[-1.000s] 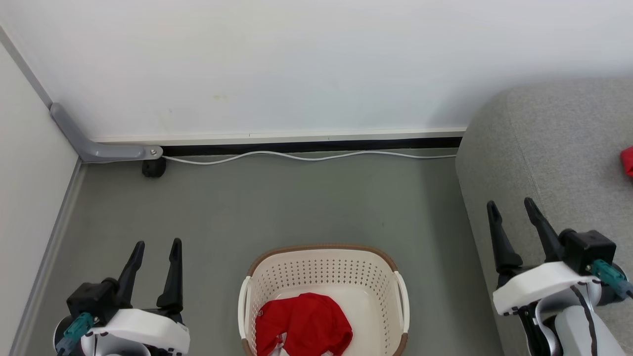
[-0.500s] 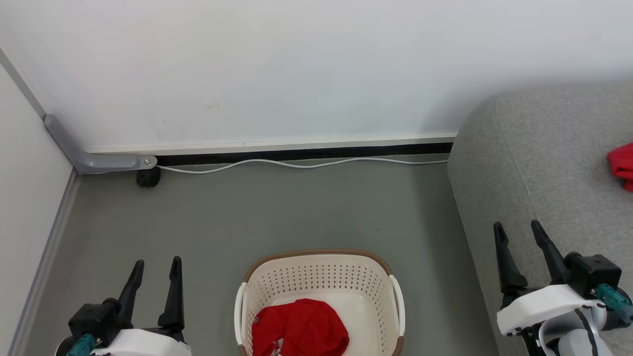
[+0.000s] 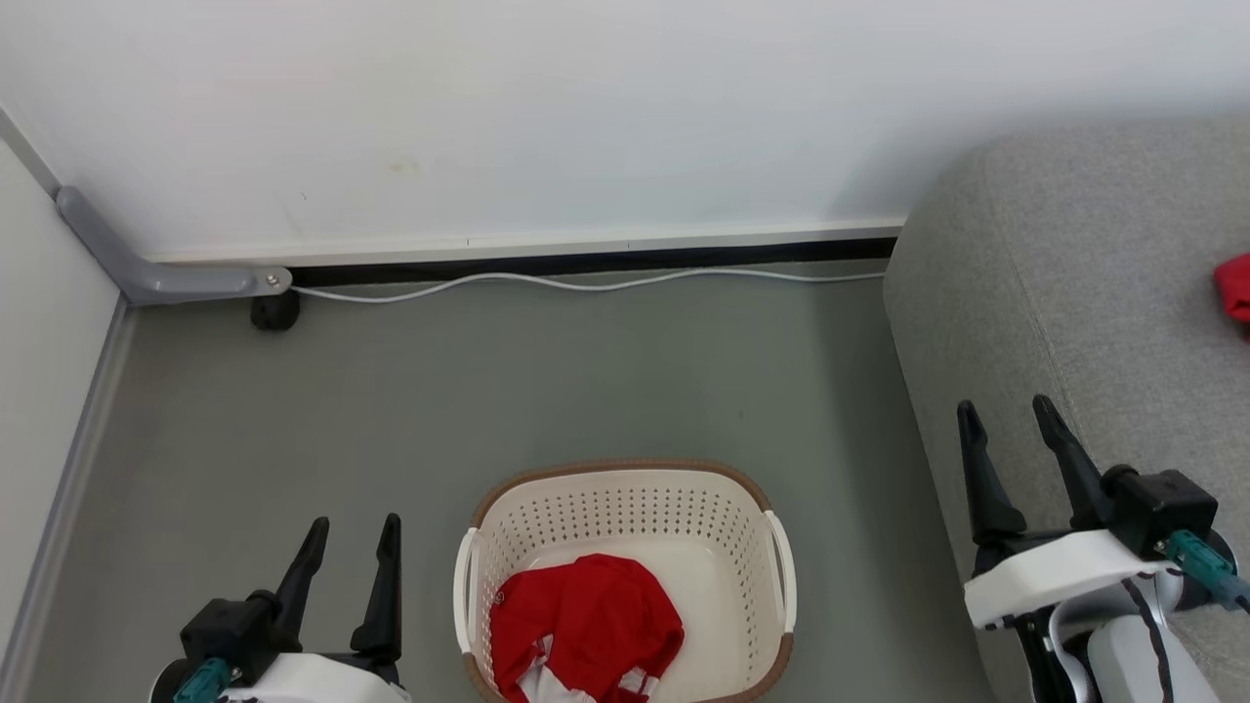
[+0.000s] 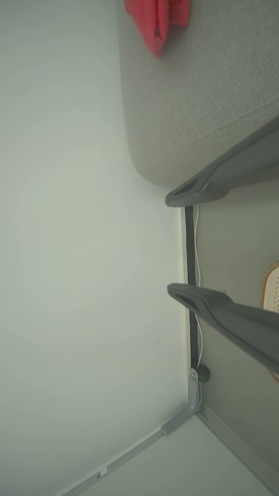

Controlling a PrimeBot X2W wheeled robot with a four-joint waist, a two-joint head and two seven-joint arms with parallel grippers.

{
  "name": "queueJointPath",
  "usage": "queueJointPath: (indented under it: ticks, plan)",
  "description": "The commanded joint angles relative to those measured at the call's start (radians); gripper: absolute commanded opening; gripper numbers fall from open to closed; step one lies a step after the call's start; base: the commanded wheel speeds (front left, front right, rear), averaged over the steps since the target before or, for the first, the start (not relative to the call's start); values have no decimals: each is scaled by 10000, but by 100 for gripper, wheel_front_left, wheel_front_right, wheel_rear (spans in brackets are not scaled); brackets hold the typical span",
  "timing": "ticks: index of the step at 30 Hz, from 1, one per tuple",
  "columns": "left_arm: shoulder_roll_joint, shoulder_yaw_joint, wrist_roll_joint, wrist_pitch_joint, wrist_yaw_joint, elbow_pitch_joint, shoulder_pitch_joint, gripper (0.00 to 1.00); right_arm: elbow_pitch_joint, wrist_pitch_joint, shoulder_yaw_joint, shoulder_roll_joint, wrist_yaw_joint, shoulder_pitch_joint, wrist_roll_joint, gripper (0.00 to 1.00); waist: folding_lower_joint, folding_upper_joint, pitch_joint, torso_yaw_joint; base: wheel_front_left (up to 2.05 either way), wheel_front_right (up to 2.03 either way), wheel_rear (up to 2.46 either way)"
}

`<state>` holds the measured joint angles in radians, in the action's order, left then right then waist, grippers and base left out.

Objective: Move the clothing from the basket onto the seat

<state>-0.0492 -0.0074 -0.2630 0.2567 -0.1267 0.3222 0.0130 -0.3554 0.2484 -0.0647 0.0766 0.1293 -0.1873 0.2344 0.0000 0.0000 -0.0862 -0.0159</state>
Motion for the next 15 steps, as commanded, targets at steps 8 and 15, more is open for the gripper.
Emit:
queueJointPath:
  ticks: [8,15]
  plan:
    - [-94,-702,-390,51,-40,312,1227,100,948,134,-307,-58,14,-1290,-264,100,0,0,-1779,-183,0,0,0]
    - [-68,-1724,-755,51,-40,937,2320,100,1367,134,-454,-141,14,-2165,-441,100,0,0,-3315,-344,0,0,0]
